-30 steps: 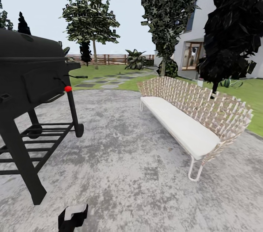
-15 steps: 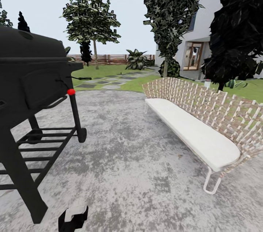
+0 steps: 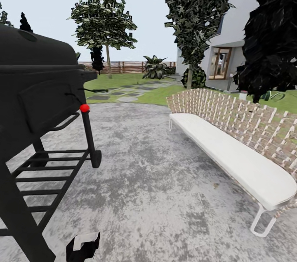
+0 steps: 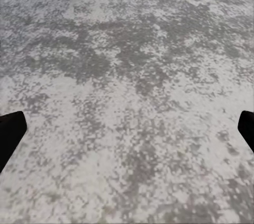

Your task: In the garden, pick up the pesticide atomizer on the floor and spray pesticide onto both trees until each tree trunk is fully covered.

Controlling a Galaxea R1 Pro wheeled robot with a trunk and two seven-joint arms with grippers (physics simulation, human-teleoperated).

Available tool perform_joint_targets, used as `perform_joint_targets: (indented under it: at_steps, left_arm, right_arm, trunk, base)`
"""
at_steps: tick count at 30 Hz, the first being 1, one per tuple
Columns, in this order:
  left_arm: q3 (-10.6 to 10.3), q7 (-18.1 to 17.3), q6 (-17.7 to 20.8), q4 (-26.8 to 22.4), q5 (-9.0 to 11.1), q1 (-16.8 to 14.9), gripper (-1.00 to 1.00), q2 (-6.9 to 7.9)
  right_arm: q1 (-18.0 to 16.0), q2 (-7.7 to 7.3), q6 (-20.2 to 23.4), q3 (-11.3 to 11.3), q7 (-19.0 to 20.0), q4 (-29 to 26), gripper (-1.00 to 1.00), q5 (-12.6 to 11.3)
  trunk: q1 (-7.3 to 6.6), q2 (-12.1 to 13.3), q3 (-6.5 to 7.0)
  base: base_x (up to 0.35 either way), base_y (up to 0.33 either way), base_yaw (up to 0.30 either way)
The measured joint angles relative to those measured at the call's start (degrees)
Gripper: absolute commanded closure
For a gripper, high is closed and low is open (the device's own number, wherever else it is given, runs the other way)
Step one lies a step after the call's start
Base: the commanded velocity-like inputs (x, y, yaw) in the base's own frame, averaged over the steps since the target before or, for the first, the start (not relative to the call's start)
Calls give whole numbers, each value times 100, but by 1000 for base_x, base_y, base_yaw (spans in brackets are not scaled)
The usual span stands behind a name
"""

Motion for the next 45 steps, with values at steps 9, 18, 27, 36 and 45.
perform_joint_targets:
  at_steps: [9, 18, 27, 36, 45]
  left_arm:
    - [8, 0, 5, 0, 8, -1, -100, 0]
    - [9, 0, 8, 0, 9, 0, -100, 0]
    - [12, 0, 8, 0, 9, -2, -100, 3]
    - [17, 0, 8, 0, 9, -2, -100, 3]
    - [14, 0, 9, 0, 3, -2, -100, 4]
  right_arm:
    - [-3, -1, 0, 0, 0, -9, -100, 0]
    - [0, -6, 0, 0, 0, -6, -100, 0]
    - [-4, -13, 0, 0, 0, 15, -100, 0]
    - [-1, -18, 0, 0, 0, -10, -100, 7]
    - [0, -23, 0, 0, 0, -9, -100, 9]
  trunk:
    - [0, 0, 0]
    - [0, 0, 0]
    - [0, 0, 0]
    - [0, 0, 0]
    - [0, 0, 0]
  base:
    - [314, 140, 0]
    - [338, -22, 0]
    - [339, -86, 0]
    - [339, -93, 0]
    - [339, -93, 0]
